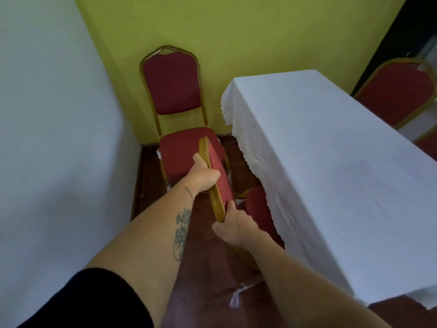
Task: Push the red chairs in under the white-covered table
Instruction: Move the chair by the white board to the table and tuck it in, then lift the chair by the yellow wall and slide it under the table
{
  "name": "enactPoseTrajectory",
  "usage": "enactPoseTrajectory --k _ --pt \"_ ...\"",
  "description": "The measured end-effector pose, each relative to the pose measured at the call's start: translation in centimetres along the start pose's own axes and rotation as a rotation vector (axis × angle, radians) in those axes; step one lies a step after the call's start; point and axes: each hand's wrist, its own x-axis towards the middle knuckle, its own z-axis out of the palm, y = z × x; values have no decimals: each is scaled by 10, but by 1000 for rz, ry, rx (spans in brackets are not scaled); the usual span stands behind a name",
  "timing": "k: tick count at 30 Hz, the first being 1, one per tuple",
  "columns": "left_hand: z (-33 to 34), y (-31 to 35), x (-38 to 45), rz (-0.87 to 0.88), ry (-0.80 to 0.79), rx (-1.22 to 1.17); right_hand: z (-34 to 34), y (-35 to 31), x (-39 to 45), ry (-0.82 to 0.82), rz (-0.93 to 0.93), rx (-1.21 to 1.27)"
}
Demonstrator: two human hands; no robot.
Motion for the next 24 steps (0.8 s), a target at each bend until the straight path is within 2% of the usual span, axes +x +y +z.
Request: enactPoseTrajectory --k 3,5,12,18,24 --pt "-7 2 -10 -32 -20 82 -6 -1 -1 -15 -12 -50" --pt "-14 1 -17 16 0 67 -13 -7 1 -2 -51 -83" --pt "-81 -9 -13 110 116 133 -55 -67 32 145 -209 -73" --pt "-169 -22 34 128 180 55 -87 -139 86 217 -243 -164" --pt "-253 -25 104 223 226 64 -102 -216 161 210 -225 -188"
